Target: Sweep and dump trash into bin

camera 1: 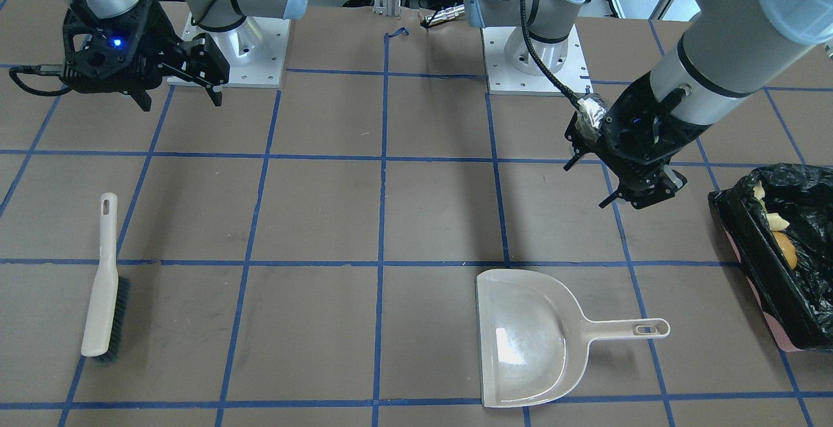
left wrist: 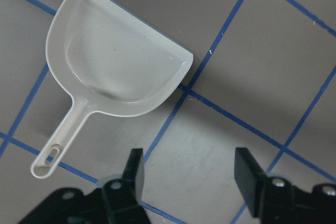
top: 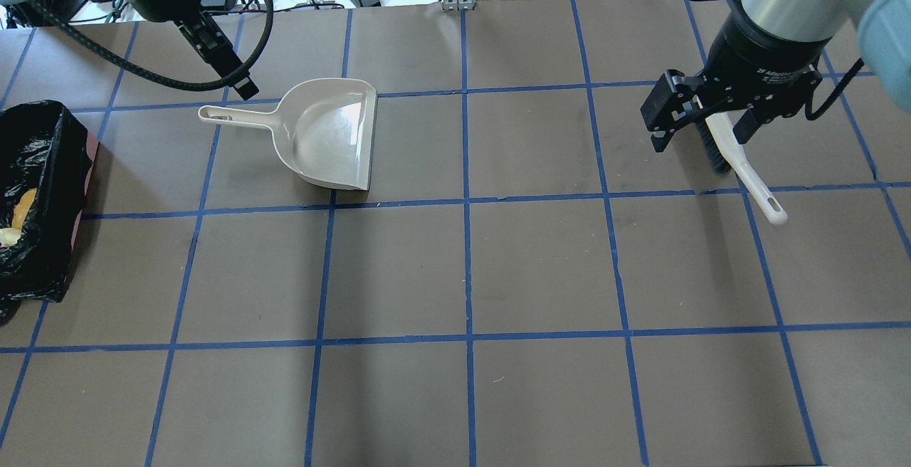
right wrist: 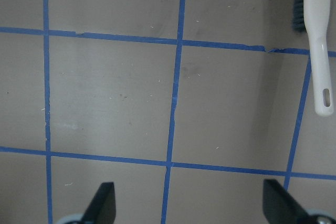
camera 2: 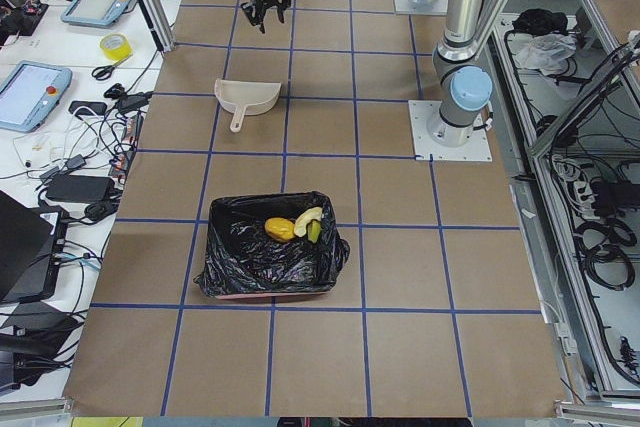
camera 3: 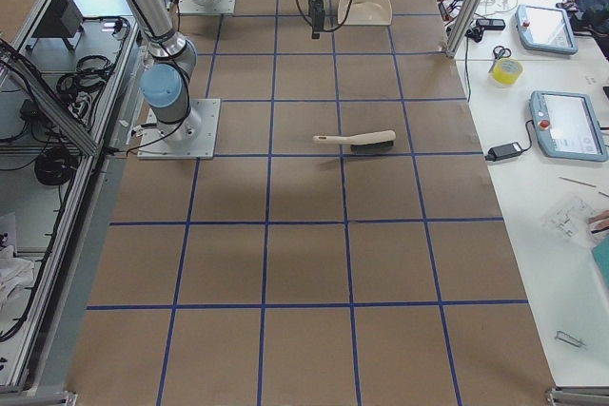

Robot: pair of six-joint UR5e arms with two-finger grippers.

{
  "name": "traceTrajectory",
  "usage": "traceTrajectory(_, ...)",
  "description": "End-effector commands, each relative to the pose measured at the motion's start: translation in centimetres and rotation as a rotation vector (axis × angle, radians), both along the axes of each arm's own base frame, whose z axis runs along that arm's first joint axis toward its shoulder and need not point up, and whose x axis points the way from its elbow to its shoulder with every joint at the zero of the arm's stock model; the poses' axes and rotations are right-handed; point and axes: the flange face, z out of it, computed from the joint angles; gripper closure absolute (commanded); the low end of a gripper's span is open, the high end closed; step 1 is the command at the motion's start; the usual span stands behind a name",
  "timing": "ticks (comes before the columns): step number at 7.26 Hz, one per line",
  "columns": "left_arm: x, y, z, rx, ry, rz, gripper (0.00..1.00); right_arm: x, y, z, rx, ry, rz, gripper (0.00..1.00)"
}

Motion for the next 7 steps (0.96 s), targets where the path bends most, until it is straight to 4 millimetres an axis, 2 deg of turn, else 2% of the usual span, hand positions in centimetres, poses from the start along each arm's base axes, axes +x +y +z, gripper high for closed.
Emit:
traceTrajectory(1, 0.4, 3.7, 0.5, 0.025, -0.106, 0.213, 0.32, 0.0, -0.1, -0.2, 0.003, -0.003, -0.002, 0.0)
traceTrajectory(3, 0.6, 6.6, 1.4, 0.015, -0.158, 0.372, 0.32, -0.1, -0.1, -0.2, 0.005, 0.002, -0.009, 0.0)
traceTrajectory(4, 0.5, 7.4, 1.5, 0.017, -0.163, 0.45, 0.32, 0.0, -0.1, -0.2, 0.003, -0.006, -0.01, 0.0)
traceTrajectory(6, -2.9, 7.9, 1.8, -0.05, -0.174, 0.482, 0.29, -0.1, -0.1, -0.3, 0.007, 0.002, -0.008, 0.0)
traceTrajectory(7, -4.5, 7.6, 2.0, -0.109, -0.157, 0.556, 0.23, -0.1, -0.1, -0.3, 0.01, 0.003, -0.009, 0.0)
